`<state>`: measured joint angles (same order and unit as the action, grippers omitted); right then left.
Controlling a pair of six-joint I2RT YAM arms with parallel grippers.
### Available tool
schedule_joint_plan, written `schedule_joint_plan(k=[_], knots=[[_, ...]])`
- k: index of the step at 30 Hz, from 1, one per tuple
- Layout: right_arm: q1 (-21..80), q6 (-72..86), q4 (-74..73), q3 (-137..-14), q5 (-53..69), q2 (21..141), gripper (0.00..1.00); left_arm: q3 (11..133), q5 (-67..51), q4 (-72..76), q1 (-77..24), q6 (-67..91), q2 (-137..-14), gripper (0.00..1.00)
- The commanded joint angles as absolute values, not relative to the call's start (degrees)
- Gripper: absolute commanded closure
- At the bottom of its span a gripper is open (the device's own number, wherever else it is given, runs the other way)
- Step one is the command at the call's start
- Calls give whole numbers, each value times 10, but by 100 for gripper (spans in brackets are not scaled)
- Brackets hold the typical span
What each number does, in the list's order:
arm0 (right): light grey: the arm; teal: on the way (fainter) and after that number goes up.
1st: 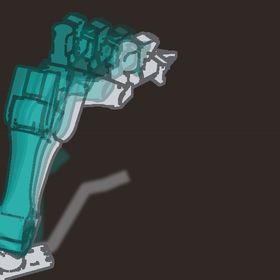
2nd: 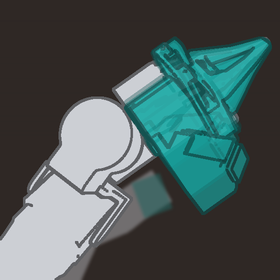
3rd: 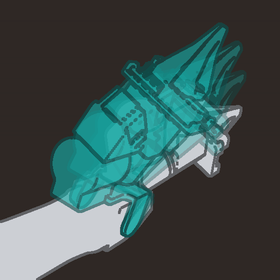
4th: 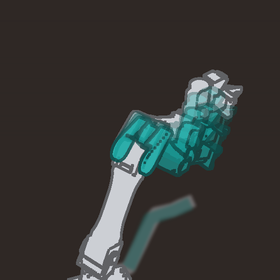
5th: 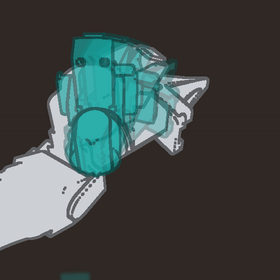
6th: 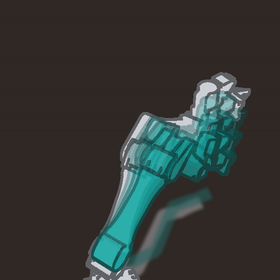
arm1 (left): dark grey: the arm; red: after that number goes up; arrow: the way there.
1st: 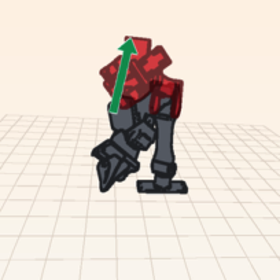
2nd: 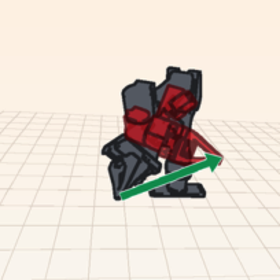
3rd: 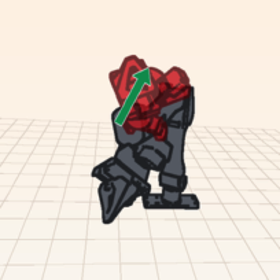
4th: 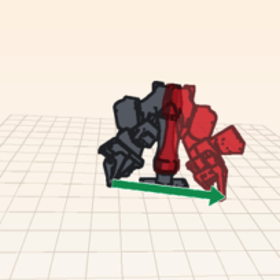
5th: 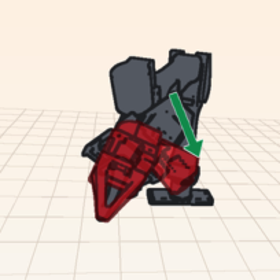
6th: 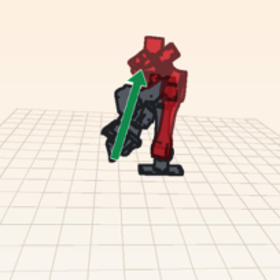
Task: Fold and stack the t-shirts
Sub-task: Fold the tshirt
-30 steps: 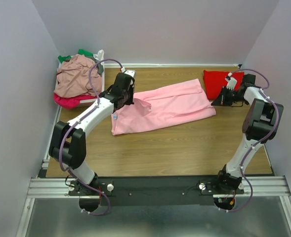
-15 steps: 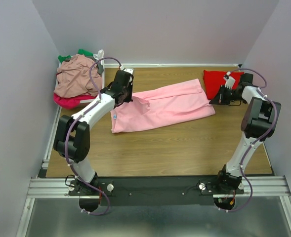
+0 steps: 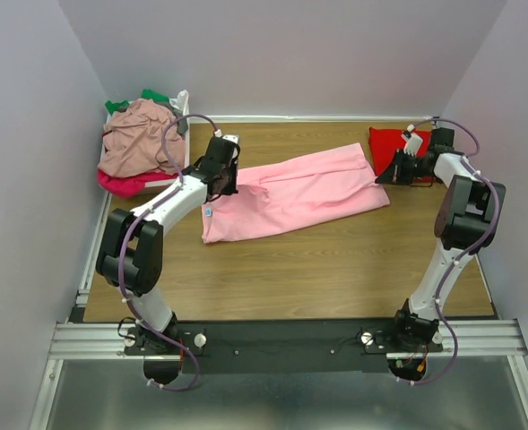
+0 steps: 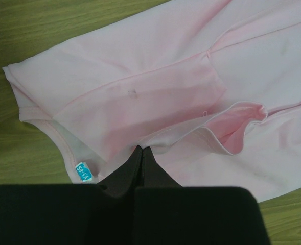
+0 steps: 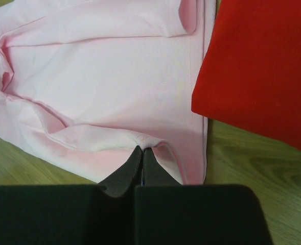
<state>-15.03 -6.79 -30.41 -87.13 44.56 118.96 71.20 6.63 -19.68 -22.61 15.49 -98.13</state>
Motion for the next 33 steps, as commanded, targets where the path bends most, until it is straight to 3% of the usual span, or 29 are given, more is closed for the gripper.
schedule_joint_plan(k=[1, 33], knots=[[-146, -52, -287, -888, 432, 1210, 97, 700, 61, -182, -222, 163, -949, 100], [-145, 70, -189, -859, 397, 1210, 95, 687, 63, -183, -215, 165, -938, 100]])
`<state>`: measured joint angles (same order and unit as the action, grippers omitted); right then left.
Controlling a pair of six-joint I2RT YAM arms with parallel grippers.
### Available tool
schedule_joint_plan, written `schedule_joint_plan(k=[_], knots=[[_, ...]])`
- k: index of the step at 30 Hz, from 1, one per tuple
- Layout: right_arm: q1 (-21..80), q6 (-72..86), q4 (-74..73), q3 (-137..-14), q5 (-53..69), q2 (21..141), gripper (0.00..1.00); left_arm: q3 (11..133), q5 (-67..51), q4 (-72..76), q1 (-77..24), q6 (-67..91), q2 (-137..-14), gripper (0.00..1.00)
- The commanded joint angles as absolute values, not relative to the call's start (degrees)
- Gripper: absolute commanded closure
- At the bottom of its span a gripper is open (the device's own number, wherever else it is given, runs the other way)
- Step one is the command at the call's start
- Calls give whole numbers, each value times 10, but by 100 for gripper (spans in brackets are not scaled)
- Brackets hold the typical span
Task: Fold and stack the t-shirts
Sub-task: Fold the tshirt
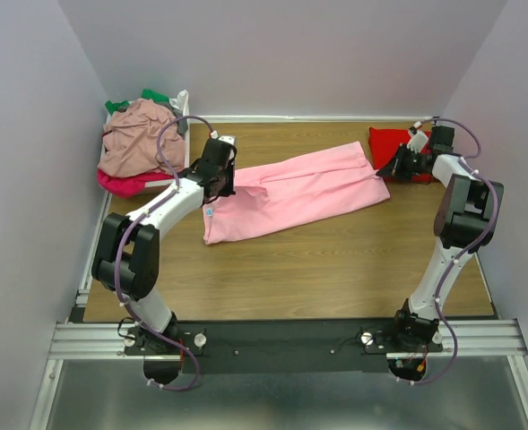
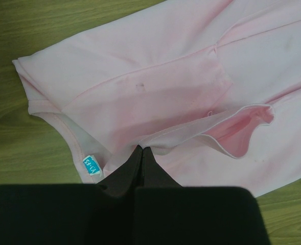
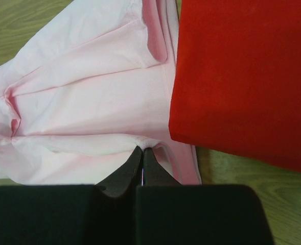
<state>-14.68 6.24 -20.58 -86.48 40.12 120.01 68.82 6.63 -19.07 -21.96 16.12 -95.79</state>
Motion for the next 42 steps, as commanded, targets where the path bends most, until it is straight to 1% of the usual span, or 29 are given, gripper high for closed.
schedule_joint_plan(k=[1, 3, 5, 6, 8, 9, 10, 11, 12, 16, 20, 21, 23, 24, 25, 26, 27, 30, 36, 38, 39, 42], knots=[[-144, 69, -189, -859, 399, 1211, 94, 686, 62, -184, -216, 166, -937, 100], [-142, 69, -189, -859, 398, 1212, 93, 684, 62, -181, -215, 168, -933, 100], [-140, 67, -189, -860, 400, 1213, 89, 680, 62, -180, -216, 170, -931, 100], [-139, 66, -190, -860, 401, 1212, 77, 680, 62, -180, -215, 172, -929, 100], [-138, 62, -190, -861, 398, 1208, 70, 680, 62, -181, -215, 175, -925, 100], [-138, 60, -191, -860, 390, 1196, 64, 682, 63, -180, -215, 178, -924, 100], [-138, 50, -191, -857, 386, 1187, 61, 684, 64, -181, -214, 180, -921, 93], [-138, 46, -191, -855, 381, 1179, 59, 690, 66, -185, -214, 184, -918, 80], [-139, 42, -191, -852, 373, 1167, 57, 693, 69, -186, -214, 187, -911, 64], [-139, 10, -191, -830, 366, 1101, 55, 714, 81, -192, -215, 193, -883, 52], [-139, -42, -192, -770, 420, 1053, 53, 715, 86, -192, -214, 188, -839, 48], [-139, -52, -193, -756, 448, 1042, 50, 708, 69, -187, -214, 187, -832, 47], [-139, -87, -196, -735, 484, 1017, 49, 681, 38, -182, -214, 184, -812, 47], [-139, -97, -198, -714, 509, 1010, 47, 669, 22, -179, -214, 184, -807, 48], [-139, -111, -199, -707, 513, 1006, 46, 655, -13, -176, -214, 185, -802, 48], [-139, -112, -200, -701, 512, 1003, 46, 640, -24, -172, -215, 191, -795, 48], [-139, -113, -200, -700, 504, 1001, 46, 601, -31, -166, -215, 198, -775, 48], [-139, -117, -204, -696, 398, 1012, 45, 505, -58, -129, -214, 258, -712, 47], [-140, -117, -202, -701, 267, 1034, 42, 334, -47, -60, -212, 369, -580, 42], [-140, -108, -202, -706, 247, 1049, 42, 291, -43, -37, -207, 394, -547, 42], [-141, -107, -203, -706, 242, 1055, 42, 280, -42, -32, -206, 401, -538, 40], [-140, -98, -207, -706, 257, 1086, 42, 238, -48, -4, -199, 433, -522, 38]])
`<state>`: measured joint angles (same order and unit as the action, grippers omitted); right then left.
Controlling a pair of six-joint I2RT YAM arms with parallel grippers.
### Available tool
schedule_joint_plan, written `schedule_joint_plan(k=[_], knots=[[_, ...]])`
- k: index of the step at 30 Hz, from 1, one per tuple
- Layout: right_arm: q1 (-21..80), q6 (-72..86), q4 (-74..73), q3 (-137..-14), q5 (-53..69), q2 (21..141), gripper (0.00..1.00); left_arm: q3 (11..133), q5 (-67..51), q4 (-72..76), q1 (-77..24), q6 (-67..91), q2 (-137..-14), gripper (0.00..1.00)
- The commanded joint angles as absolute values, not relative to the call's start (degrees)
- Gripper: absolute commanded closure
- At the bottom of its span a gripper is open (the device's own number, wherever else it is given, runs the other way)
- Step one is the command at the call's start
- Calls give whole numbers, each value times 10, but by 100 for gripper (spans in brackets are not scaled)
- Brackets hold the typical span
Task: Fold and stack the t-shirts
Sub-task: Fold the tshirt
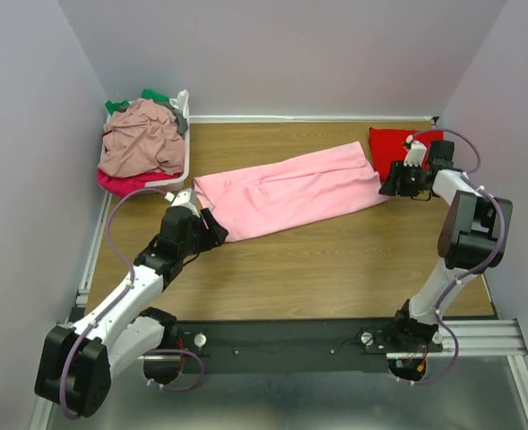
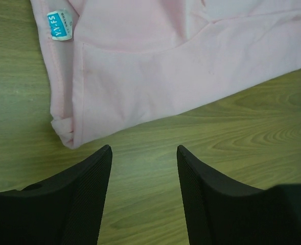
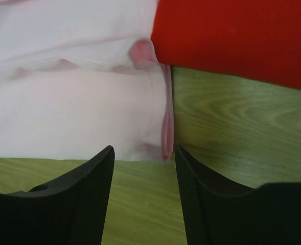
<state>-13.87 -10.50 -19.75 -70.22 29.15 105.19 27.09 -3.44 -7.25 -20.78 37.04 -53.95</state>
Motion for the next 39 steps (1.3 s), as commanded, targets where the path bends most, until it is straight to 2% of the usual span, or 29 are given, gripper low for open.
schedule_joint_plan(k=[1, 7, 14, 23, 27, 30, 33, 34, 37, 39], knots=[[-140, -95, -208, -707, 262, 1093, 42, 229, -52, 4, -197, 442, -523, 38], [-140, -90, -214, -708, 280, 1117, 42, 186, -34, 62, -161, 515, -575, 37], [-140, -89, -214, -708, 288, 1122, 42, 199, -26, 75, -136, 544, -677, 37], [-140, -85, -216, -710, 295, 1123, 43, 200, -4, 34, -121, 552, -663, 43], [-140, -81, -217, -714, 297, 1130, 46, 202, -4, 1, -110, 555, -632, 46], [-140, -80, -219, -714, 297, 1133, 56, 209, 15, -22, -102, 553, -590, 46], [-140, -79, -225, -712, 299, 1128, 69, 229, 24, -49, -98, 532, -547, 46], [-140, -81, -230, -712, 300, 1124, 76, 236, 25, -56, -97, 515, -537, 46], [-140, -97, -246, -699, 292, 1106, 87, 268, 25, -90, -97, 486, -496, 46], [-140, -110, -256, -678, 285, 1094, 89, 288, 20, -95, -97, 456, -463, 45]])
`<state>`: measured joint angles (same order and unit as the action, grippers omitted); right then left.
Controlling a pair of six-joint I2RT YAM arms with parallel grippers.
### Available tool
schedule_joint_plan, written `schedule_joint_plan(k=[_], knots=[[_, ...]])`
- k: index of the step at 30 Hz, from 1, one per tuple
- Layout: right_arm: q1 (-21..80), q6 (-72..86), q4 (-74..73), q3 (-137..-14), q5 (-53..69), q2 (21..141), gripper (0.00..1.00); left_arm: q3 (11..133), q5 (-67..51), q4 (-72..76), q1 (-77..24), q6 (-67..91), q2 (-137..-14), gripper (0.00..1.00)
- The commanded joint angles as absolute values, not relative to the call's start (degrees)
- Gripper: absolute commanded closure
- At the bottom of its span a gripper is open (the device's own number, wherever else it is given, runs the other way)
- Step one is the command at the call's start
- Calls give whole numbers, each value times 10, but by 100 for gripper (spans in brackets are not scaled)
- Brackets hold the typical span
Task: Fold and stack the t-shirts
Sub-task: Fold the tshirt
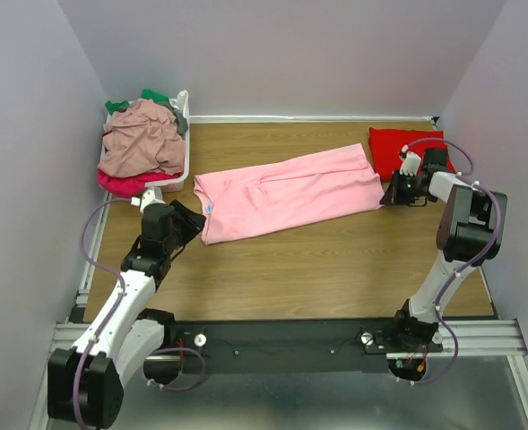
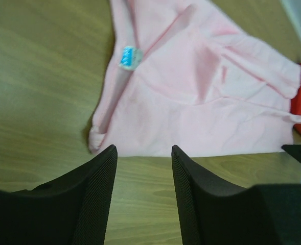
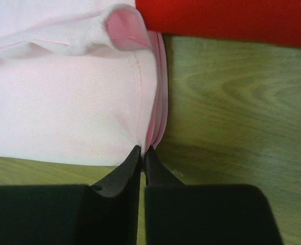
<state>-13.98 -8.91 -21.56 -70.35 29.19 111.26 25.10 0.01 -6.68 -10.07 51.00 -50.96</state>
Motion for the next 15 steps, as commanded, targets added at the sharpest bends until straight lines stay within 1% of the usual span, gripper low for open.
schedule_joint_plan(k=[1, 3, 6, 8, 12, 15], knots=[[-140, -128, -272, -669, 278, 1078, 90, 294, 10, -94, -97, 447, -452, 44], [-140, -148, -305, -645, 272, 1055, 91, 302, 3, -87, -97, 426, -418, 44], [-140, -191, -344, -627, 252, 1003, 91, 306, -47, -63, -96, 409, -384, 43], [-140, -223, -383, -607, 228, 974, 91, 304, -73, -47, -96, 405, -377, 41], [-140, -273, -454, -563, 181, 894, 90, 289, -133, -14, -96, 389, -381, 41], [-141, -306, -478, -528, 153, 859, 88, 284, -149, -4, -96, 381, -387, 41]])
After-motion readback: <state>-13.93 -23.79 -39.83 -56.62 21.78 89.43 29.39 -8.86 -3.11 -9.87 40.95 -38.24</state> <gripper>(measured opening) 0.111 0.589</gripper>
